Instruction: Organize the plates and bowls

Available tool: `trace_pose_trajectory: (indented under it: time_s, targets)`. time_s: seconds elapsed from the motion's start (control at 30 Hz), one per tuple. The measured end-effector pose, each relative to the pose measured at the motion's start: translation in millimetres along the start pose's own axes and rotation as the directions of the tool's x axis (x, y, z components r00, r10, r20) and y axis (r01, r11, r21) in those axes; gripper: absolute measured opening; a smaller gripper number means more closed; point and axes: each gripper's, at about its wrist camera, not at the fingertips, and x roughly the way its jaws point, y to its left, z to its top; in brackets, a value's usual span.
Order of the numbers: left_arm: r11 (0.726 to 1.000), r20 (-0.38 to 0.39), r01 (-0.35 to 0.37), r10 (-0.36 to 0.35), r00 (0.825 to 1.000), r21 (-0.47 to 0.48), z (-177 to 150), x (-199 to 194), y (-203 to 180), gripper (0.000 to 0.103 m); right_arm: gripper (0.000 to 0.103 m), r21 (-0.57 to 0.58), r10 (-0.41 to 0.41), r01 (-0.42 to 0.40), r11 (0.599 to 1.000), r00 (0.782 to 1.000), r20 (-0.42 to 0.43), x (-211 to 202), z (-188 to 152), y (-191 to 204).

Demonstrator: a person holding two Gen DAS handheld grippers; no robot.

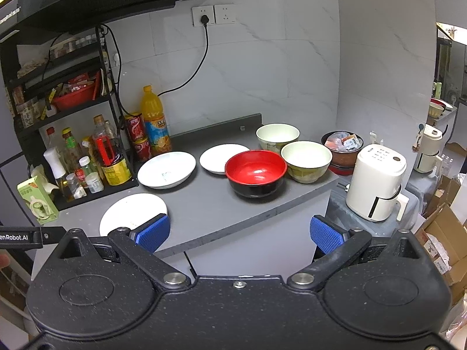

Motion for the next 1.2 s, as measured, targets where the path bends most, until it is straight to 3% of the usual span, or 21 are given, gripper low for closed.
trace_pose_trajectory:
  time_s: [0.8,1.2]
  targets:
    - [1.000,0.013,-0.004,0.003,1.000,0.020,4.0,-6.5,-7.7,0.092,0.103,-0.022,0.014,-0.014,1.000,1.000,-0.007,-3.6,-5.0,-1.2]
    - [1.000,0.009,0.028,-0.028,1.000,0.013,4.0,-8.0,-11.9,0.092,0.103,-0.038,0.034,-0.034,0.999,0.999,-0.021,-3.5,-2.3,-0.5]
